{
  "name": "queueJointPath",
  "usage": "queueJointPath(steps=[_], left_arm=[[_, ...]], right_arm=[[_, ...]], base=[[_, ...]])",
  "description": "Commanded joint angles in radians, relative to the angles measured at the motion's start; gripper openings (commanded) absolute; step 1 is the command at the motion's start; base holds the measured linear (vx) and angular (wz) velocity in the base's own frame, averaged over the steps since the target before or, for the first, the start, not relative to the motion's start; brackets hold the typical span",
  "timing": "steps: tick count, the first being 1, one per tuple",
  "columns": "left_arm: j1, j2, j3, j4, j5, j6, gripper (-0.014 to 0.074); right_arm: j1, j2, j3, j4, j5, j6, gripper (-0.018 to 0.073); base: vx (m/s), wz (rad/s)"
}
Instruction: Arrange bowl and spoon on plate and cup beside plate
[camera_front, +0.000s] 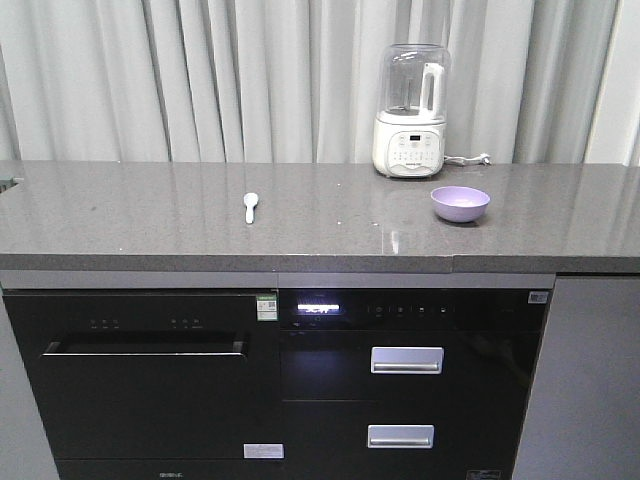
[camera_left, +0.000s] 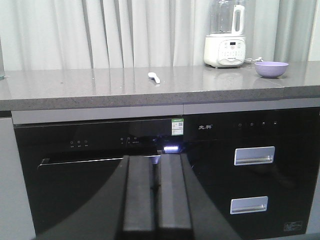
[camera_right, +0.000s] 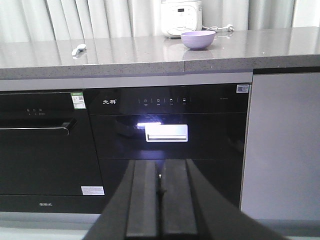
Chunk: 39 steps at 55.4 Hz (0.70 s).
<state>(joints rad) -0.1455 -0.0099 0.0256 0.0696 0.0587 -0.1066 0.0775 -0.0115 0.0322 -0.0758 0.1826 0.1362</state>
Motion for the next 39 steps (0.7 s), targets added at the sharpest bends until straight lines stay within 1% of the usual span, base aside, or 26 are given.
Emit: queueJointPath(steps=[1, 39], left_arm=[[0.000, -0.016, -0.025, -0.010, -0.082, -0.001, -0.0006], [0.000, -0.016, -0.025, -0.010, -0.082, -0.001, -0.0006]], right_arm=[[-0.005, -0.004, 0.003, -0.004, -0.084, -0.001, -0.0006], [-0.005, -0.004, 0.003, -0.004, -0.084, -0.001, -0.0006]], base=[[0.00, 0.00], [0.00, 0.00]])
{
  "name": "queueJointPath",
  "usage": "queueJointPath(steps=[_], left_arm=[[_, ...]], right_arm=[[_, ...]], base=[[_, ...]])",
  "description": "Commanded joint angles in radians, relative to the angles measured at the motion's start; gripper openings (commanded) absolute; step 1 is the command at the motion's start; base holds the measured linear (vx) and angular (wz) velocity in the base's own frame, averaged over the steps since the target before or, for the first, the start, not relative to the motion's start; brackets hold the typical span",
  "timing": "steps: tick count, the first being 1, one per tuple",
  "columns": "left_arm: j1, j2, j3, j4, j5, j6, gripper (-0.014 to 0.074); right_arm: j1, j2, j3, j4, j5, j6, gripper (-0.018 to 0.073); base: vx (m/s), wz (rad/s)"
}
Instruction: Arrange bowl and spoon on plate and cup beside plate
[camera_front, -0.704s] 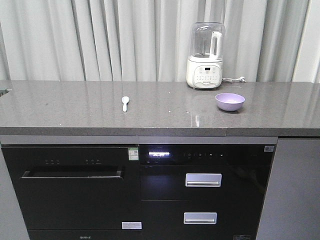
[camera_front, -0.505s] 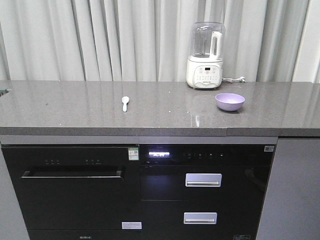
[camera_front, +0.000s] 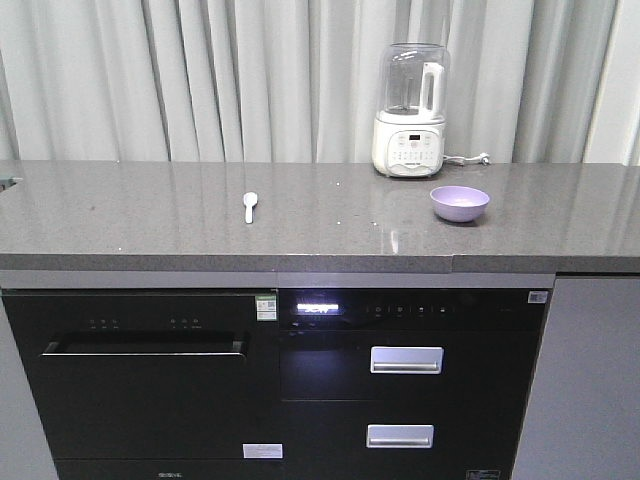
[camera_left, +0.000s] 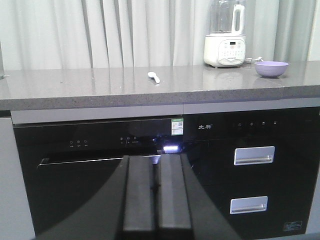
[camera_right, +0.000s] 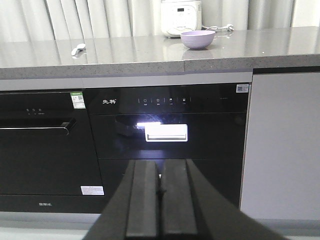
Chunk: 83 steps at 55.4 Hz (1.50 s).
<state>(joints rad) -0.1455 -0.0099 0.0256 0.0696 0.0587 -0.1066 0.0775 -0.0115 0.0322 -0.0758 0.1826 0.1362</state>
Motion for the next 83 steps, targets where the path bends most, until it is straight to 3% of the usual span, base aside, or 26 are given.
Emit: queueJointPath(steps=[1, 39, 83], left_arm=[[0.000, -0.016, -0.025, -0.010, -0.082, -0.001, -0.0006], [0.000, -0.016, -0.025, -0.010, -0.082, -0.001, -0.0006], [0.000, -0.016, -0.025, -0.010, -0.082, -0.001, -0.0006]], right_arm=[[-0.005, -0.004, 0.003, -0.004, -0.084, -0.001, -0.0006], [-0.005, -0.004, 0.003, -0.004, -0.084, -0.001, -0.0006], [-0.004, -0.004, 0.003, -0.004, -0.084, -0.001, -0.0006]], base=[[0.00, -0.01], [0.08, -0.03], [0.29, -0.10]])
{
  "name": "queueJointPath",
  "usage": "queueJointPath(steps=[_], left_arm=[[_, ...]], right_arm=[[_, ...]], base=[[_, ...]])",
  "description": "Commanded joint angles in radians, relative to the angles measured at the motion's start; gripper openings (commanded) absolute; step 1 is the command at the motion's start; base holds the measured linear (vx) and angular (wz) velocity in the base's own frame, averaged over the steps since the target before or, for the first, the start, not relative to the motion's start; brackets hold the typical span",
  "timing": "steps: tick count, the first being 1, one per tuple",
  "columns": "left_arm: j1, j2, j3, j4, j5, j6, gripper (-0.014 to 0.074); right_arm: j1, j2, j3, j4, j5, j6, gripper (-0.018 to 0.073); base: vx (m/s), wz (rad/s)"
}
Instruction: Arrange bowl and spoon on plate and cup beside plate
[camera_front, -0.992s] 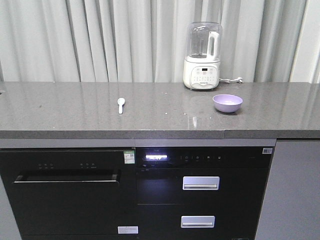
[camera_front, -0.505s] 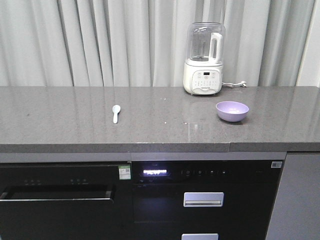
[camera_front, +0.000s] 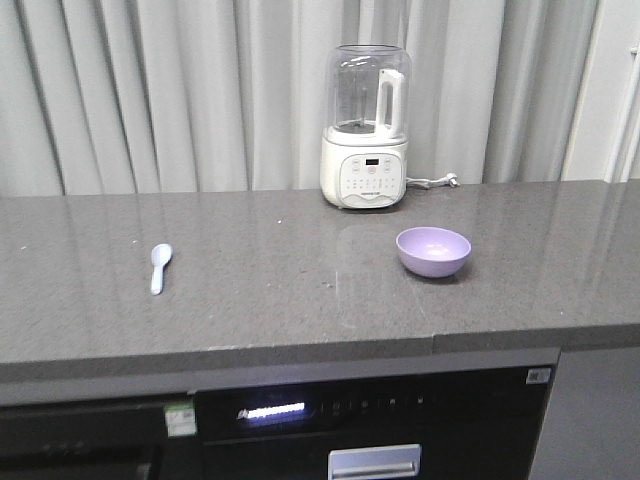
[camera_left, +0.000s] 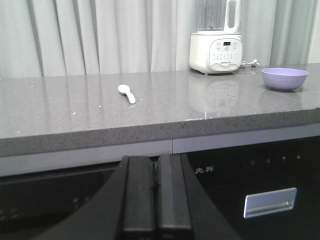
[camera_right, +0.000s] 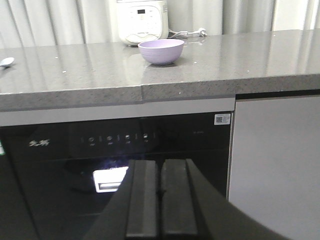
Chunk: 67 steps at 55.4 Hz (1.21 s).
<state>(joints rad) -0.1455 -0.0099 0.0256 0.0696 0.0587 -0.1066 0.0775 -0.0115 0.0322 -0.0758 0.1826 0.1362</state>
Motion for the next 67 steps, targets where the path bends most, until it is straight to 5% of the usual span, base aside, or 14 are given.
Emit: queueJointPath(steps=[1, 67], left_arm=[[0.000, -0.016, -0.025, -0.010, -0.082, -0.001, -0.0006], [0.000, -0.016, -0.025, -0.010, -0.082, -0.001, -0.0006]], right_arm=[[-0.004, -0.004, 0.003, -0.004, -0.084, -0.001, -0.0006], [-0.004, -0.004, 0.003, -0.004, -0.084, -0.001, -0.0006]], base=[[0.41, -0.14], [0.32, 0.08]])
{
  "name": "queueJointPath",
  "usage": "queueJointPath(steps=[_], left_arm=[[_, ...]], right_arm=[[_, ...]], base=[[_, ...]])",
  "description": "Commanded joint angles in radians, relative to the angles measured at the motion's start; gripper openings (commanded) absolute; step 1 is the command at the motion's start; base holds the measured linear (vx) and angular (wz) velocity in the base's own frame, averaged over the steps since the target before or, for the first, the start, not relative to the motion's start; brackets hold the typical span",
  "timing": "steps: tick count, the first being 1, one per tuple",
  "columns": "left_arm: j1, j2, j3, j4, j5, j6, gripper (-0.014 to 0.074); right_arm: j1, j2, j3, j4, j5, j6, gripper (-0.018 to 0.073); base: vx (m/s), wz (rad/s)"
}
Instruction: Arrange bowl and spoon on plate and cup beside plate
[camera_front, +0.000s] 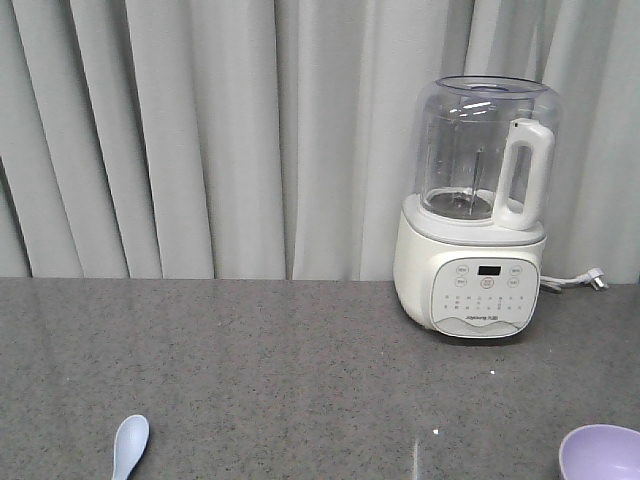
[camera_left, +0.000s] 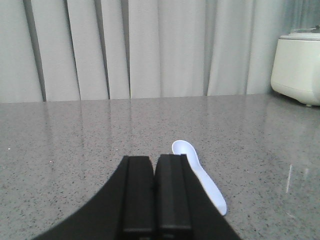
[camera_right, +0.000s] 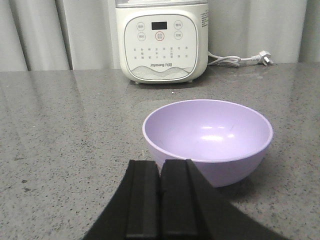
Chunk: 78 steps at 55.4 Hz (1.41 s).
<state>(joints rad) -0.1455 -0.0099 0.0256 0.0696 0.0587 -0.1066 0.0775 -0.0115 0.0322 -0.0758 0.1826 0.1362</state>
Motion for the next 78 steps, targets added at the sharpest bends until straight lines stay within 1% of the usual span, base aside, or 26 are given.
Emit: queueJointPath(steps=[1, 27, 31, 35, 38, 42, 45, 52, 57, 60, 63, 65, 70, 78], left_arm=[[0.000, -0.016, -0.025, -0.010, -0.082, -0.001, -0.0006], [0.000, -0.016, -0.025, -0.010, -0.086, -0.001, -0.0006], [0.000, -0.016, -0.025, -0.010, -0.092, -0.003, -0.0006], [0.000, -0.016, -0.036, -0.010, -0.133, -0.007, -0.0006], [0.000, -0.016, -0.053, -0.010, -0.211, -0.008, -0.0006], [0.000, -0.016, -0.093, -0.009, -0.299, -0.001, -0.0006], [0.000, -0.015, -0.149, -0.009, -0.313, 0.001, -0.0006], [0.000, 0.045, -0.377, -0.009, -0.220, -0.001, -0.0006], [0.000, 0.179, -0.576, -0.004, -0.170, 0.001, -0.0006], [0.000, 0.270, -0.675, 0.003, -0.144, 0.001, -0.0006], [0.000, 0.376, -0.767, 0.030, -0.109, 0.001, -0.0006], [0.000, 0.434, -0.815, 0.046, -0.083, 0.001, -0.0006], [0.000, 0.592, -0.888, 0.045, -0.012, 0.000, -0.0006], [0.000, 0.747, -0.896, 0.045, 0.005, -0.003, -0.0006]], right_arm=[[-0.004, -0.004, 0.003, -0.004, -0.084, -0.001, -0.0006], [-0.004, -0.004, 0.003, -0.004, -0.087, -0.001, -0.0006], [-0.004, -0.004, 0.003, 0.003, -0.133, 0.000, -0.0006], [-0.004, -0.004, 0.002, 0.042, -0.212, 0.005, -0.0006], [-0.004, -0.004, -0.016, 0.053, -0.266, 0.004, -0.0006], [-0.004, -0.004, -0.083, 0.050, -0.277, 0.000, -0.0006], [-0.004, 0.000, -0.158, 0.032, -0.263, -0.014, -0.0006], [-0.004, 0.087, -0.414, -0.044, -0.208, -0.077, -0.0006], [-0.004, 0.222, -0.608, -0.090, -0.162, -0.107, -0.0006], [-0.004, 0.305, -0.695, -0.117, -0.145, -0.110, -0.0006], [-0.004, 0.396, -0.772, -0.144, -0.140, -0.110, -0.0006], [-0.004, 0.454, -0.810, -0.155, -0.140, -0.110, -0.0006], [-0.004, 0.567, -0.861, -0.155, -0.143, -0.107, -0.0006], [-0.004, 0.673, -0.858, -0.129, -0.110, -0.101, -0.0006]], base=[[0.06, -0.01], [0.01, -0.01], [0.00, 0.00], [0.00, 0.00], [0.00, 0.00], [0.00, 0.00], [0.00, 0.00], [0.00, 0.00], [0.00, 0.00], [0.00, 0.00], [0.00, 0.00], [0.00, 0.00], [0.00, 0.00], [0.00, 0.00]])
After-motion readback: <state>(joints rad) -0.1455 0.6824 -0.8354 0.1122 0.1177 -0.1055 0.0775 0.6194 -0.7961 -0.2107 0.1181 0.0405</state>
